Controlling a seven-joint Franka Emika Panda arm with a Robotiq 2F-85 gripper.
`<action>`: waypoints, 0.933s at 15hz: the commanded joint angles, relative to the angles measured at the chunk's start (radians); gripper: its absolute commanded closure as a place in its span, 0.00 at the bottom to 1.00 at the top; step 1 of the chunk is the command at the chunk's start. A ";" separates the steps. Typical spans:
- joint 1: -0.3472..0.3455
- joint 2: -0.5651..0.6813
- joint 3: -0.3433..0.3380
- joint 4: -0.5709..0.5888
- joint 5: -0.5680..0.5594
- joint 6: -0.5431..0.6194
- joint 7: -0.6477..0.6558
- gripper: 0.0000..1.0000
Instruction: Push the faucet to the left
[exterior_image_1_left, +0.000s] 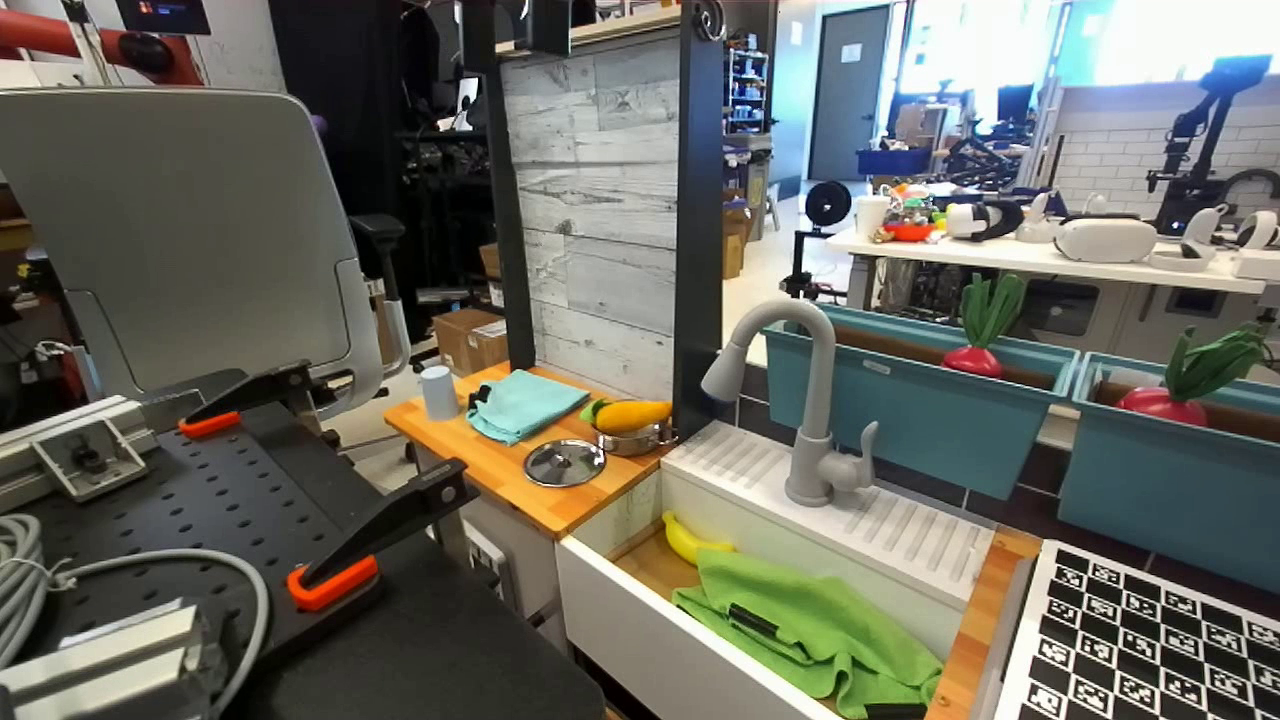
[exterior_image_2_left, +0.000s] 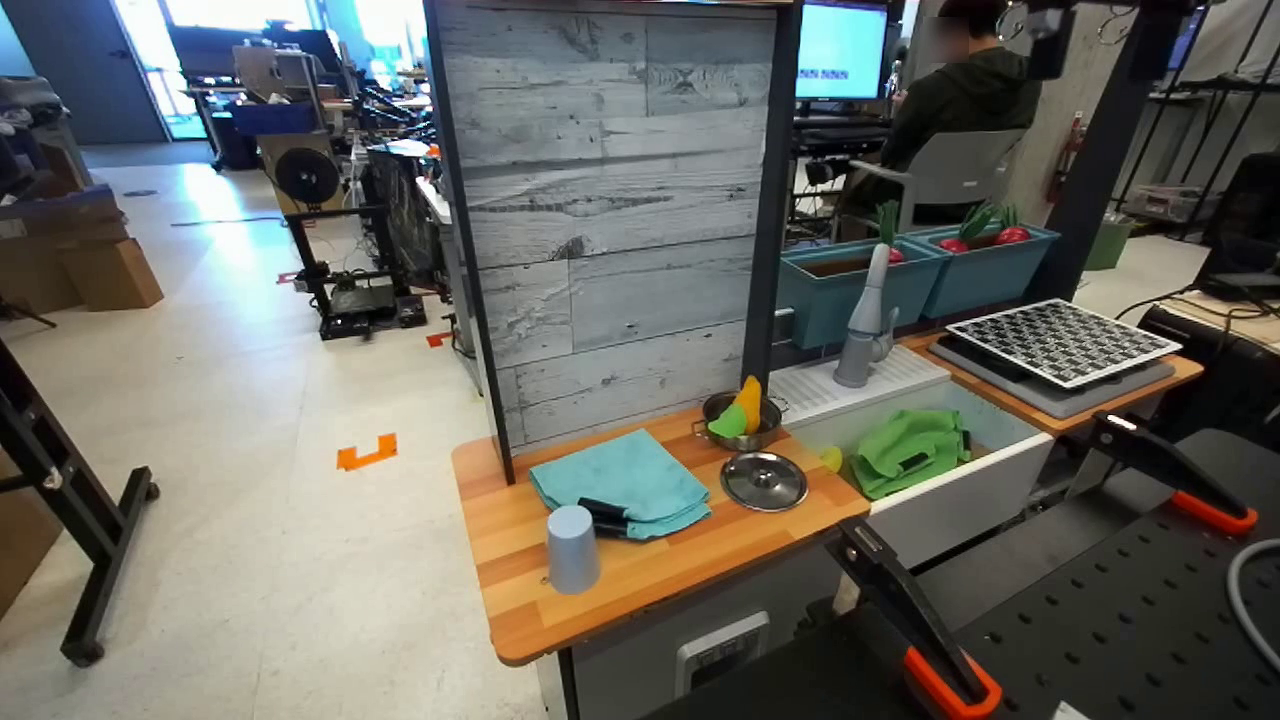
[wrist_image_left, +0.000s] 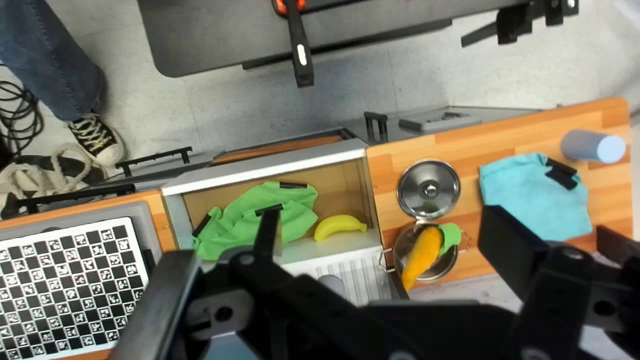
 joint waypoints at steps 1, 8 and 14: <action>-0.012 0.121 -0.009 0.059 0.129 0.129 0.045 0.00; -0.006 0.386 0.001 0.173 0.215 0.405 0.232 0.00; 0.012 0.627 -0.015 0.342 0.197 0.463 0.404 0.00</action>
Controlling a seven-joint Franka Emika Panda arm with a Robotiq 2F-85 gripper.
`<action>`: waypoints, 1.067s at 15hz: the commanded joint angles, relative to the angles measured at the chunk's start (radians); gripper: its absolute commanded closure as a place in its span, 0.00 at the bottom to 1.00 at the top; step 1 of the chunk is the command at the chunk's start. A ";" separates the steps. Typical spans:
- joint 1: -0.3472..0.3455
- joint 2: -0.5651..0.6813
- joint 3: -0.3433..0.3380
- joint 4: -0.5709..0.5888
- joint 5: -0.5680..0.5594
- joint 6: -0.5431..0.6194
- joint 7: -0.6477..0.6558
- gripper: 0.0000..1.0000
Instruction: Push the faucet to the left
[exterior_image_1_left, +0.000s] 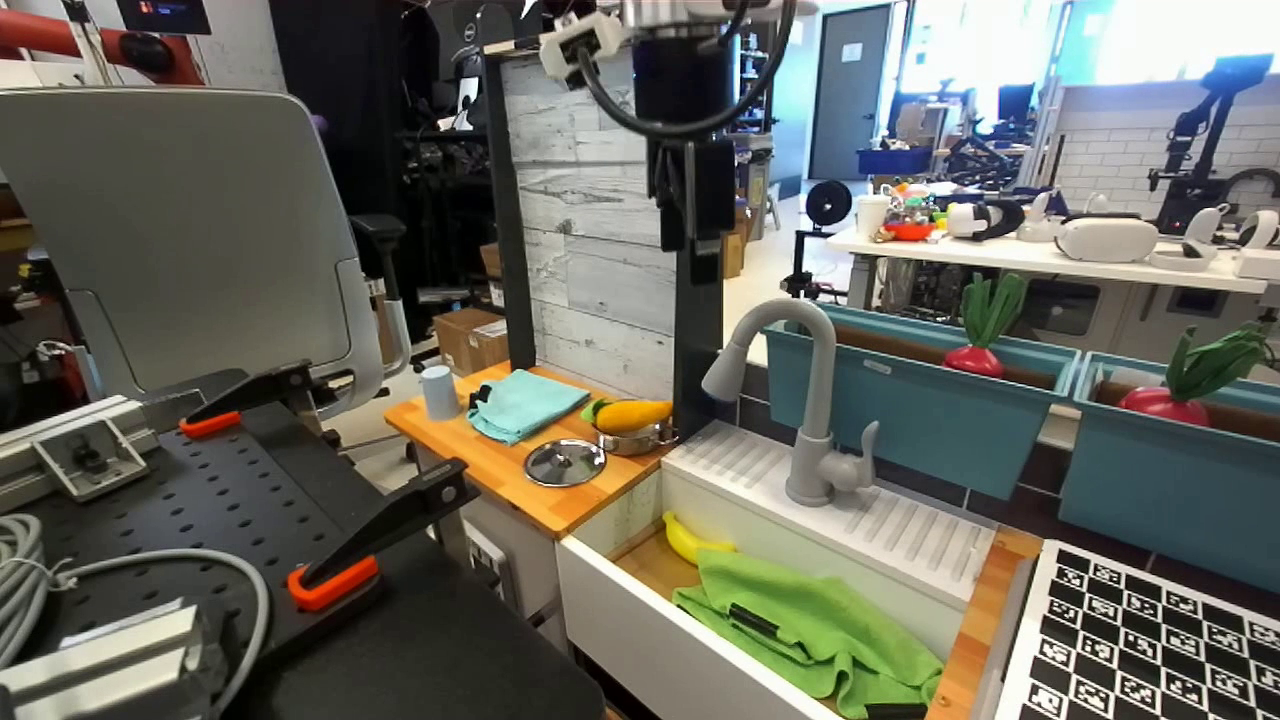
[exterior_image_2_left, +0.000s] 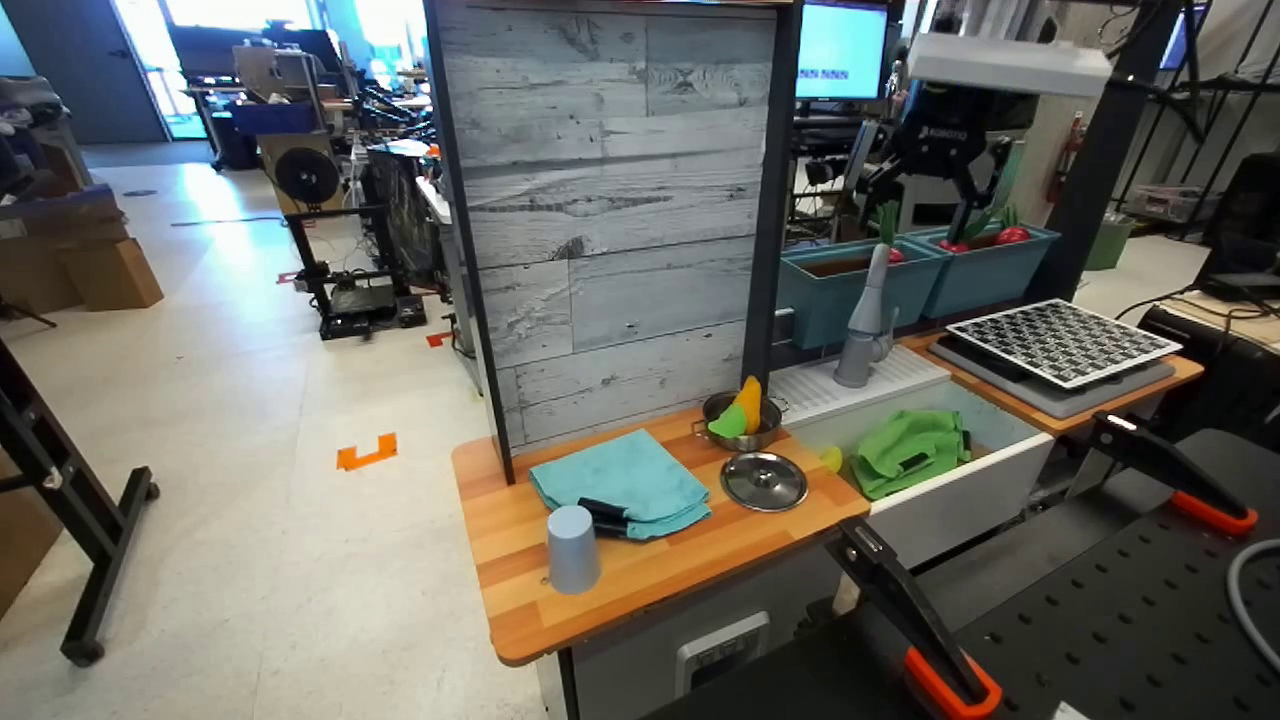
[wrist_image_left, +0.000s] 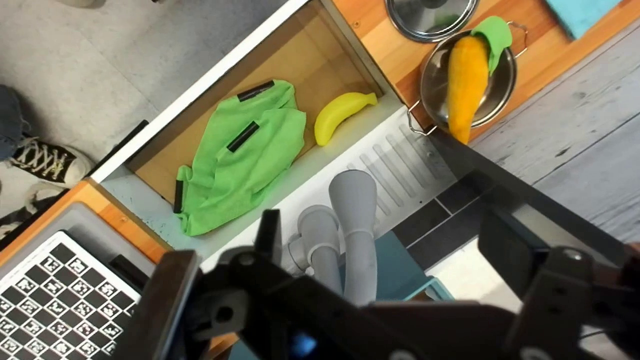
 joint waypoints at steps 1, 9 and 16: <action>0.010 0.142 -0.013 0.137 0.009 -0.001 0.081 0.00; 0.010 0.277 -0.027 0.290 0.011 -0.040 0.153 0.26; 0.008 0.318 -0.035 0.348 0.008 -0.066 0.164 0.80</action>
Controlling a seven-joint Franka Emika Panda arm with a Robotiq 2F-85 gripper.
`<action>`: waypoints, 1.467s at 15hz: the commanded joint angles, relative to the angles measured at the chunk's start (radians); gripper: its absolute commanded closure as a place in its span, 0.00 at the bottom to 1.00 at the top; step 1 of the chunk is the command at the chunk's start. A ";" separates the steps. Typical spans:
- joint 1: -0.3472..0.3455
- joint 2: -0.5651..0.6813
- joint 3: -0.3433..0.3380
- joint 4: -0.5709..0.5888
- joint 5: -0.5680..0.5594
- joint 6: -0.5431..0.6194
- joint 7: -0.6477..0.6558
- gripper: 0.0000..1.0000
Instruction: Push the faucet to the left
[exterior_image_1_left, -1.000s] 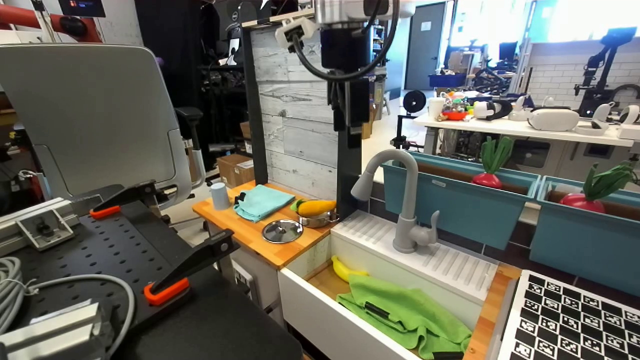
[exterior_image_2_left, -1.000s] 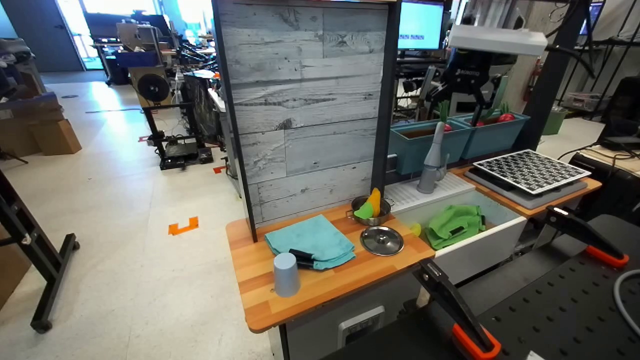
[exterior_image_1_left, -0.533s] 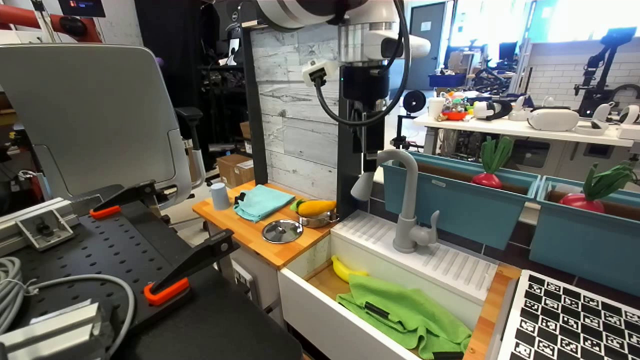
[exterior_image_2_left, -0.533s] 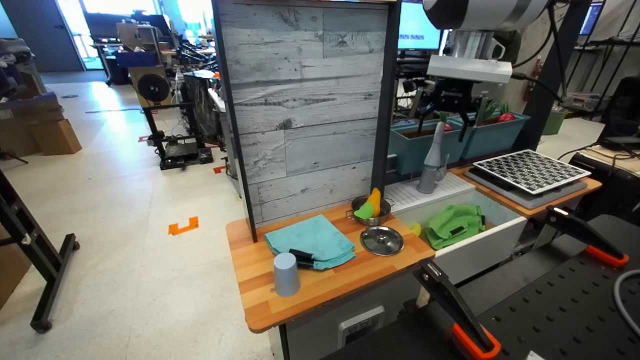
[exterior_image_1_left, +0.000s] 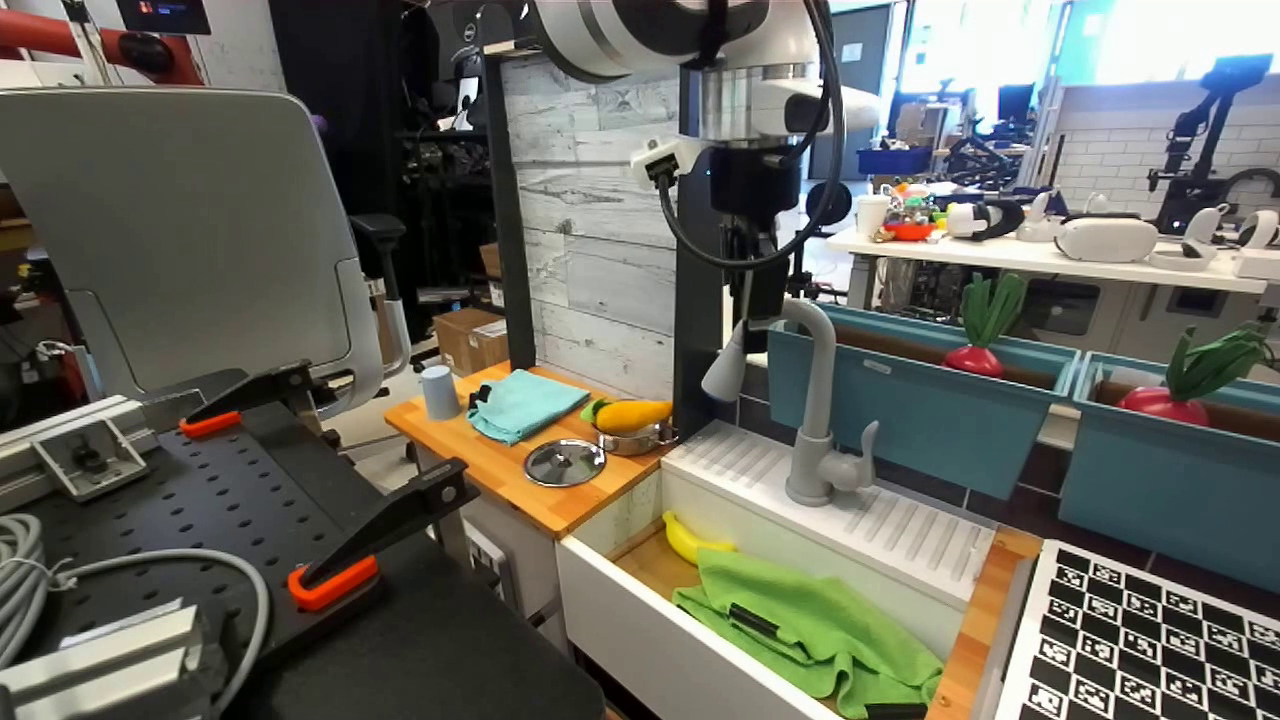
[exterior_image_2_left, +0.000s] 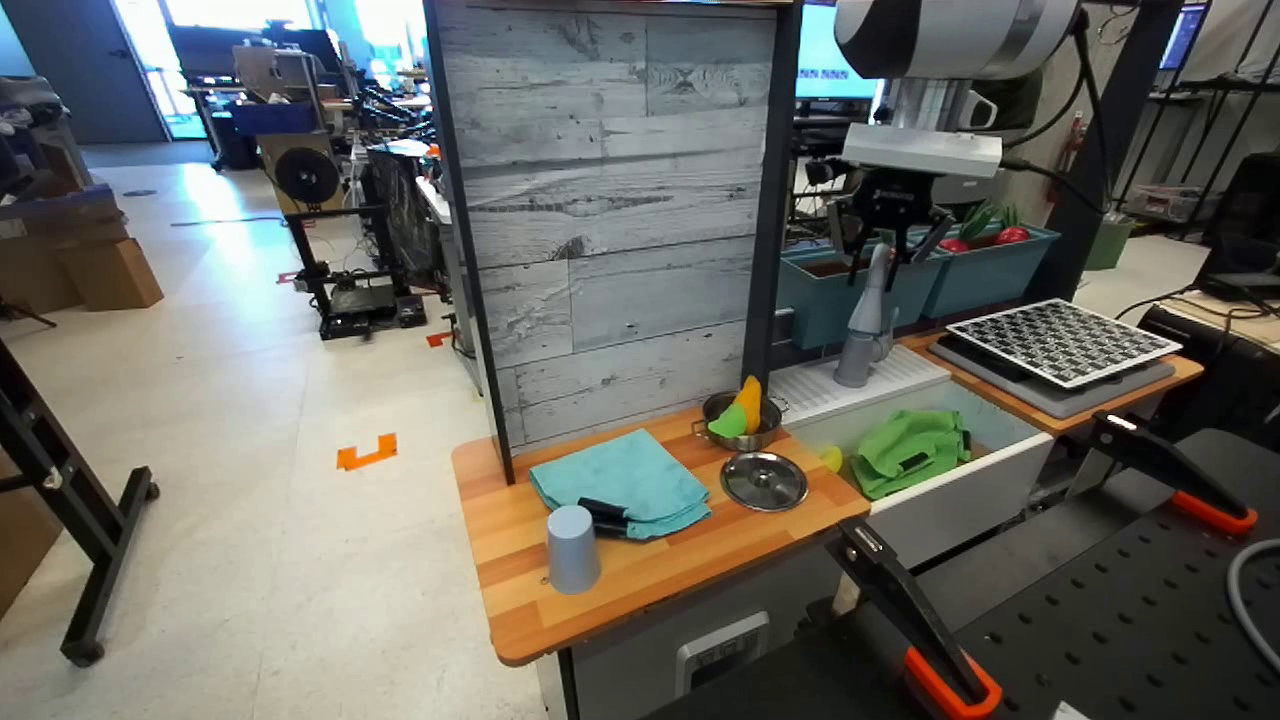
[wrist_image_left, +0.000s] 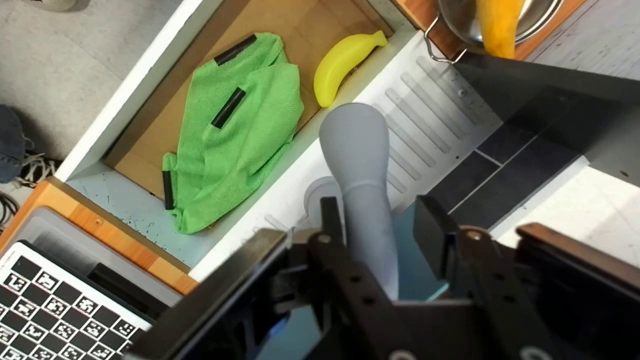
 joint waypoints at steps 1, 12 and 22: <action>0.007 0.031 -0.014 0.061 0.007 -0.060 0.014 0.88; -0.020 0.086 0.036 0.170 0.052 -0.136 -0.012 0.94; -0.041 0.124 0.075 0.226 0.099 -0.144 -0.039 0.13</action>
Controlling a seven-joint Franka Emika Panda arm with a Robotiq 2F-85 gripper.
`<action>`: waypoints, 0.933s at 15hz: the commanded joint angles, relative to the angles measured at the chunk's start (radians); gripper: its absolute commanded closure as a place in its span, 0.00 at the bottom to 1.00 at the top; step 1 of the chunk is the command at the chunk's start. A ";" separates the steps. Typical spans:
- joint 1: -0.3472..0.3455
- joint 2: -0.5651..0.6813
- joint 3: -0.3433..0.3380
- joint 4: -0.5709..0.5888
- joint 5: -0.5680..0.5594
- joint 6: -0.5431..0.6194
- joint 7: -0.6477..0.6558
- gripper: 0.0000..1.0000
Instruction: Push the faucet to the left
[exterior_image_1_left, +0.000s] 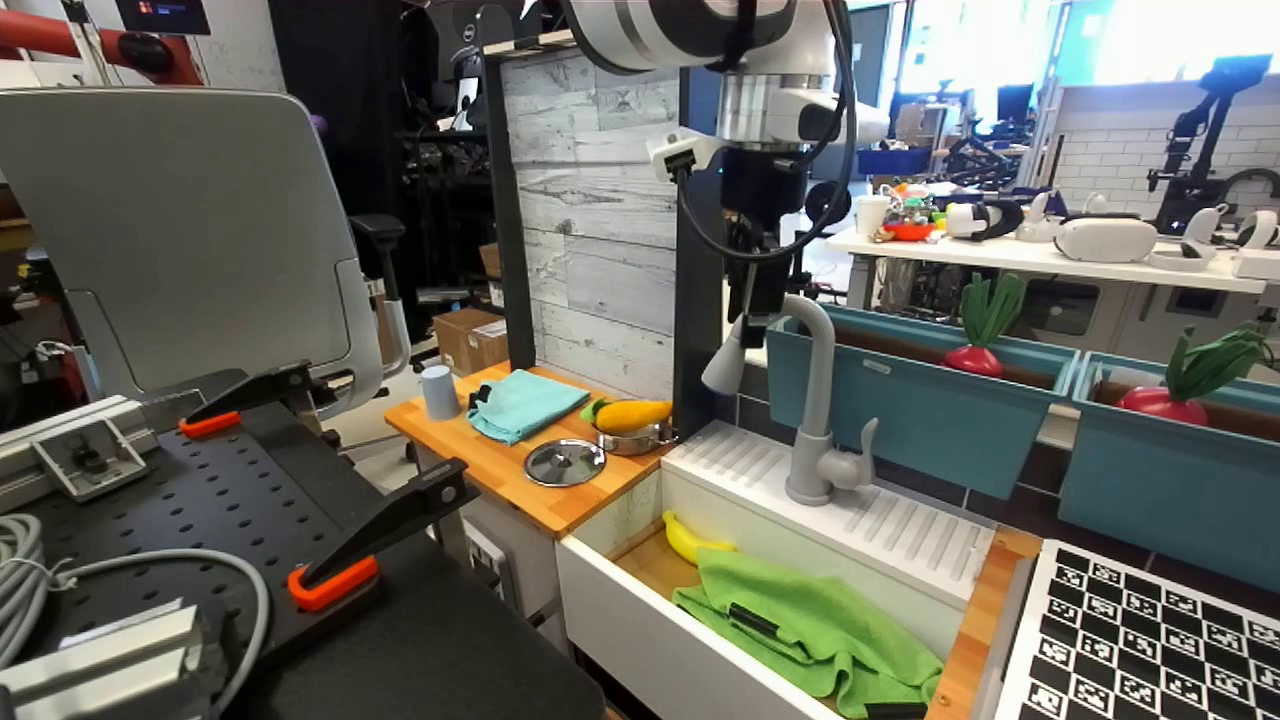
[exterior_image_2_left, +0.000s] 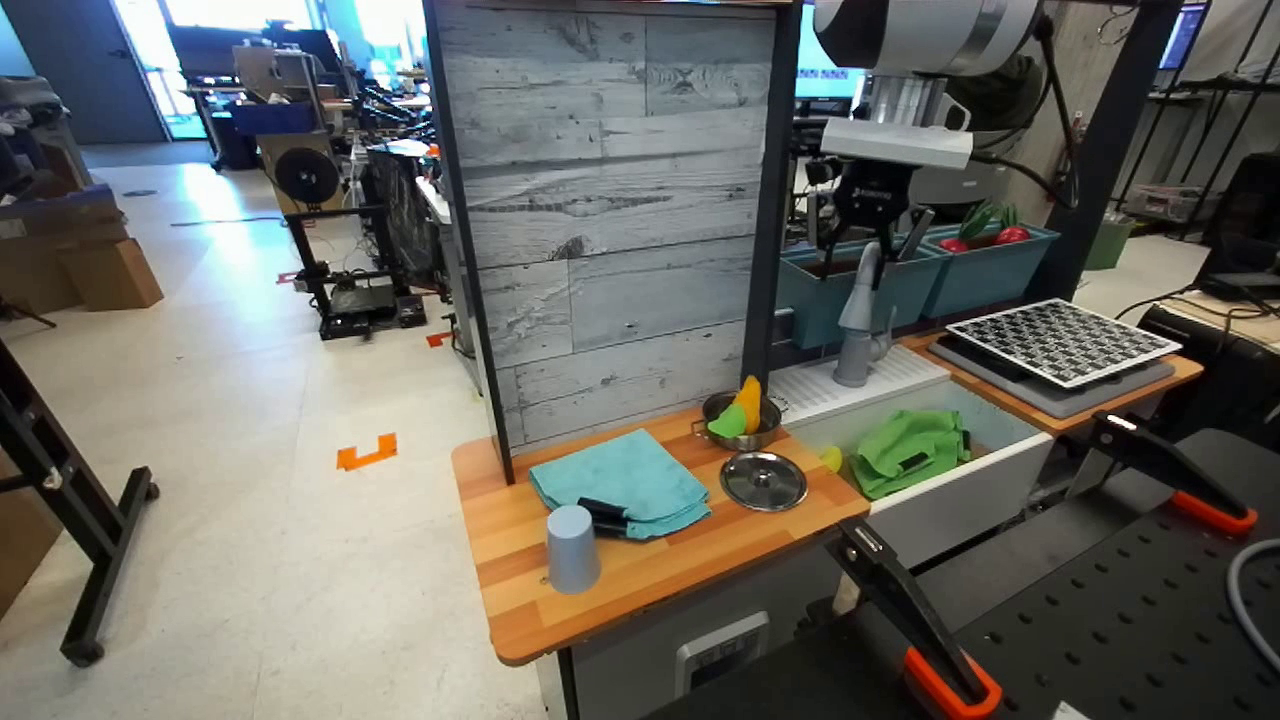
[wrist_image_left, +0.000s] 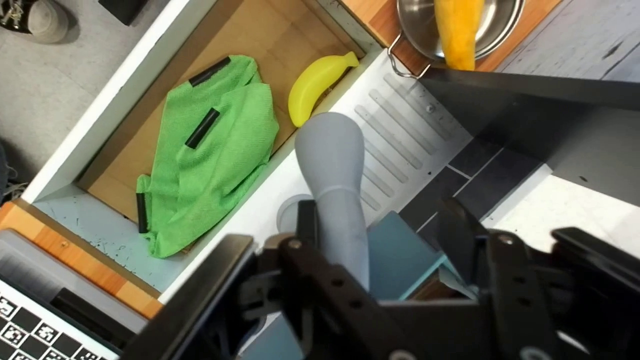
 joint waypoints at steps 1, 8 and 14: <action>-0.021 0.053 0.049 0.076 0.064 0.004 -0.037 0.06; -0.100 0.065 0.159 0.062 0.220 0.128 -0.178 0.00; -0.153 0.073 0.217 0.054 0.315 0.165 -0.287 0.00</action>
